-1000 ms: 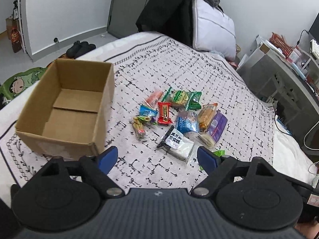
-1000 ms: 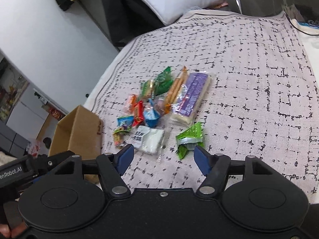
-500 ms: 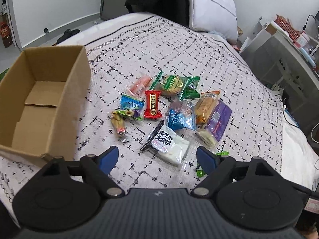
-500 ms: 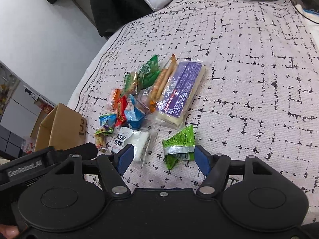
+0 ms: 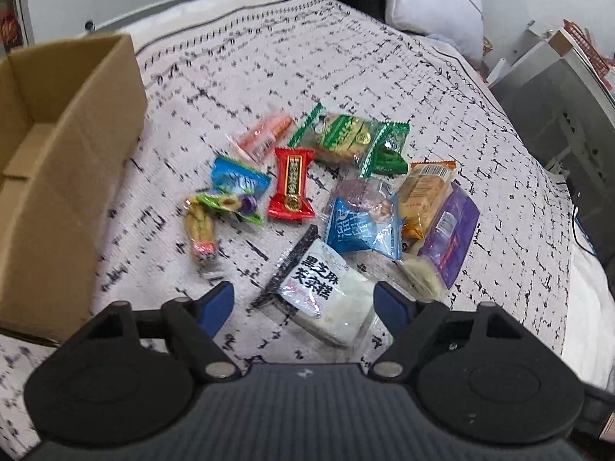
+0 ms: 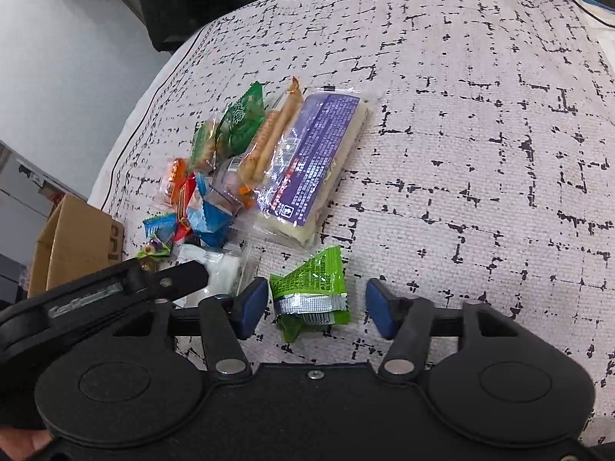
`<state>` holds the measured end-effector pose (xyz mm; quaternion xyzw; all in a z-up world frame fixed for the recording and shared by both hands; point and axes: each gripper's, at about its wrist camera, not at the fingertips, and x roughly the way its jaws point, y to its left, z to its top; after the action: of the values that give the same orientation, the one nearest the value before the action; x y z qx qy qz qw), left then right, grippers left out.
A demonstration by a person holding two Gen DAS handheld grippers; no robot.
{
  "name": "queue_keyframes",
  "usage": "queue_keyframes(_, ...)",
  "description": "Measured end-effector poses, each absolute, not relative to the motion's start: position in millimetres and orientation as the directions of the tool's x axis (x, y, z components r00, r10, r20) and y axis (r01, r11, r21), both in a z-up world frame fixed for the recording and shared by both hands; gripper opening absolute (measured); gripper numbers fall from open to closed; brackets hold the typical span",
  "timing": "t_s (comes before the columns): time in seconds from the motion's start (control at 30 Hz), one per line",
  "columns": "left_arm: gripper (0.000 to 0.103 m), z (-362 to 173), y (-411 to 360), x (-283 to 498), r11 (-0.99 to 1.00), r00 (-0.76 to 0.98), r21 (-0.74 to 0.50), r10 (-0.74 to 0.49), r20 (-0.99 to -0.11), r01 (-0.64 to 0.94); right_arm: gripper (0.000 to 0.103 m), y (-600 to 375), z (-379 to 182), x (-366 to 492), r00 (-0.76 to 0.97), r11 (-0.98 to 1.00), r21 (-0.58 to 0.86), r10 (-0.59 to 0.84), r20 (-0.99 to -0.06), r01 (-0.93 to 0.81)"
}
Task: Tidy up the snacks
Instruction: 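Close the right gripper on the green packet while the left gripper grasps a clear packet, then lift the green packet with the right gripper while the left carries its packet toward the box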
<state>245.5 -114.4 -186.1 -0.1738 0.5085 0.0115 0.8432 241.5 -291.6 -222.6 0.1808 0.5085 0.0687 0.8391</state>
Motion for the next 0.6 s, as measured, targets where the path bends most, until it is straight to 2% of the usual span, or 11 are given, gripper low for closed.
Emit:
queue_keyframes(0.03,0.076,-188.7,-115.7,247.1,0.938,0.477,-0.285,-0.161,-0.864,-0.198,0.040,-290.2,-223.6,241.5,0.468,0.925,0.375,0.305,-0.829,0.062)
queue_keyframes(0.2,0.068,-199.7,-120.1,251.7,0.927,0.464,-0.309,-0.183,-0.867,-0.212,0.035,-288.2,-224.3,240.5,0.466,0.920,0.389,0.324,-0.823,0.048)
queue_keyframes(0.3,0.054,-200.3,-122.3,253.2,0.922,0.464,-0.330,-0.206,-0.861,-0.203,0.033,-288.6,-221.7,240.4,0.469,0.915,0.402,0.337,-0.816,0.044)
queue_keyframes(0.33,0.043,-198.9,-123.1,253.6,0.922,0.465,-0.330,-0.207,-0.861,-0.201,0.032,-290.3,-220.2,239.1,0.471,0.912,0.409,0.343,-0.813,0.041)
queue_keyframes(0.37,0.039,-196.1,-124.0,253.6,0.925,0.469,-0.328,-0.206,-0.859,-0.193,0.032,-290.4,-218.0,237.9,0.478,0.908,0.417,0.352,-0.805,0.033)
queue_keyframes(0.47,0.031,-185.2,-124.4,252.8,0.934,0.482,-0.313,-0.199,-0.853,-0.169,0.032,-291.1,-211.1,234.6,0.498,0.904,0.427,0.363,-0.787,0.014)
queue_keyframes(0.6,0.026,-167.7,-119.1,249.8,0.943,0.492,-0.301,-0.196,-0.848,-0.142,0.032,-292.5,-204.0,227.8,0.519,0.904,0.428,0.367,-0.772,-0.003)
